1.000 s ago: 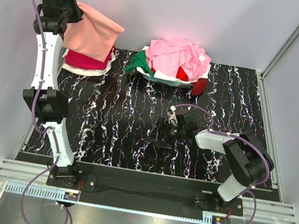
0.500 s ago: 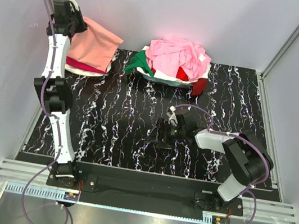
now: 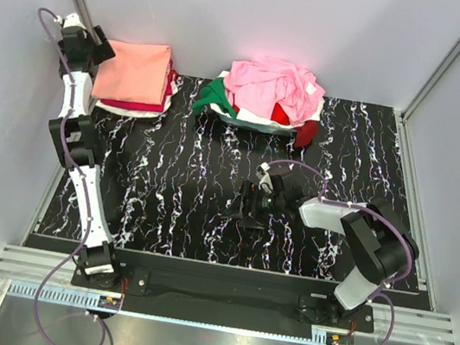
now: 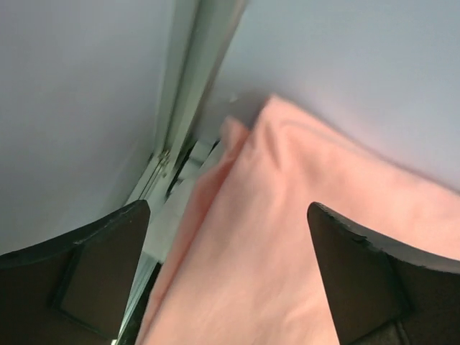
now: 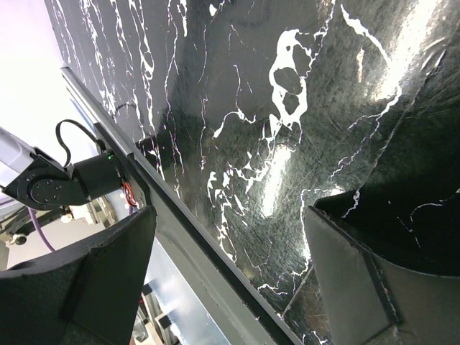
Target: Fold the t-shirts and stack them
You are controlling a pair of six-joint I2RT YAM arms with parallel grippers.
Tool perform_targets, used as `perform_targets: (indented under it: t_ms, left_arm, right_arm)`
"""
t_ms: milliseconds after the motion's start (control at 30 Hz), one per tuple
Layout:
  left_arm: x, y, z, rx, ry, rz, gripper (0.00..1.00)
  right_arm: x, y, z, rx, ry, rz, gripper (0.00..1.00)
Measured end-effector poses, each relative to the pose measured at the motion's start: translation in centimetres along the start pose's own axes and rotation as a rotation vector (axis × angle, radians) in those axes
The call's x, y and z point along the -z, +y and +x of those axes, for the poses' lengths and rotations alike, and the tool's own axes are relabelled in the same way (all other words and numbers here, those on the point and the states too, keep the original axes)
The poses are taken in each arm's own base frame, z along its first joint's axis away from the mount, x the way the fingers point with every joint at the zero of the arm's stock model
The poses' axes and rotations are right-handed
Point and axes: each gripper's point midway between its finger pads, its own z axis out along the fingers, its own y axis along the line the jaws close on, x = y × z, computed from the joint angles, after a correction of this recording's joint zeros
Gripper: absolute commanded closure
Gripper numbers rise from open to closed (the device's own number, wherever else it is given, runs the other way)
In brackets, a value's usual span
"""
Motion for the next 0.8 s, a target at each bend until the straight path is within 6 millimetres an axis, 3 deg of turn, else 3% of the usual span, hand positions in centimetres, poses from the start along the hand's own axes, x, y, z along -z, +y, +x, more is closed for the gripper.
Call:
perform_targets:
  t_ms: [200, 267, 500, 633, 800]
  left_arm:
    - [0.9, -3.0, -1.1, -0.029, -0.057, 0.042, 0.01]
    - [2.2, -3.6, -1.5, -0.029, -0.053, 0.041, 0.01]
    - [7.7, -5.6, -7.3, -0.003, -0.131, 0.059, 0.01]
    - [10.8, -6.2, -9.0, 0.017, -0.155, 0.065, 0.01]
    - [11.3, -7.1, -10.3, 0.099, -0.179, 0.114, 0.02]
  right_arm:
    - [0.0, 0.0, 0.0, -0.002, 0.003, -0.003, 0.07]
    - [0.0, 0.1, 0.0, -0.003, 0.005, -0.005, 0.07]
    - [0.0, 0.1, -0.1, -0.001, 0.001, -0.010, 0.07]
    - [0.0, 0.1, -0.2, -0.001, -0.001, -0.011, 0.05]
    - [0.0, 0.2, -0.3, 0.003, -0.005, -0.015, 0.05]
